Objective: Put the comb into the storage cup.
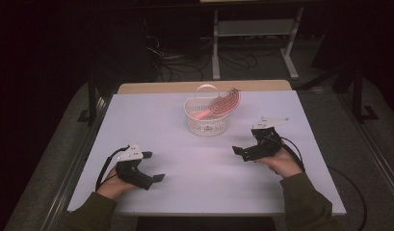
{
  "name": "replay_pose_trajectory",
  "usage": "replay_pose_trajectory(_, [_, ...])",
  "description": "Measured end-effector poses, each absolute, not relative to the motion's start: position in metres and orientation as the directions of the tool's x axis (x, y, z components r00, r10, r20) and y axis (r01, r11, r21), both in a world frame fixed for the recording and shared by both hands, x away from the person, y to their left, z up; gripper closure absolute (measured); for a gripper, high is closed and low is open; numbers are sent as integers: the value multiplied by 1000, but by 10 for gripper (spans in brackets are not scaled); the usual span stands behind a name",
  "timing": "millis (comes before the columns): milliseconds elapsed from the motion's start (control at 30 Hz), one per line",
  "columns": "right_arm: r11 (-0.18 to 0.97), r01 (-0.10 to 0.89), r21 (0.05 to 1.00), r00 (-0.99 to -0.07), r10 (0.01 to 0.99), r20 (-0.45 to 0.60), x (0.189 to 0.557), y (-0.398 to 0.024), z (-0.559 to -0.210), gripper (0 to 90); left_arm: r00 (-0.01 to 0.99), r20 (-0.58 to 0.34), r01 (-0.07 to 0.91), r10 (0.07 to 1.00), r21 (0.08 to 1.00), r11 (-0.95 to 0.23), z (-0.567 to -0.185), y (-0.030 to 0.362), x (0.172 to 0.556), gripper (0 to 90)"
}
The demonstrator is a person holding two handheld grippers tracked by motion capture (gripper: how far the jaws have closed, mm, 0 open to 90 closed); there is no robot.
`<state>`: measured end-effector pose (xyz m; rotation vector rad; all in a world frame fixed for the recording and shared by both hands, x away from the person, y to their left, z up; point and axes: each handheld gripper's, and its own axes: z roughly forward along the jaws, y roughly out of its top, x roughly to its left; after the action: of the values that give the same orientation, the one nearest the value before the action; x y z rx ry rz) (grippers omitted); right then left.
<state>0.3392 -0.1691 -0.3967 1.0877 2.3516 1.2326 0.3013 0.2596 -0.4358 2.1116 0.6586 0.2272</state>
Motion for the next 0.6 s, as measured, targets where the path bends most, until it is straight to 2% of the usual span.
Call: replay_pose_trajectory(600, [326,517,792,-667,733,134,313,-183,-413,0,842,-87,371,532,810,-454,-434,260,301,4])
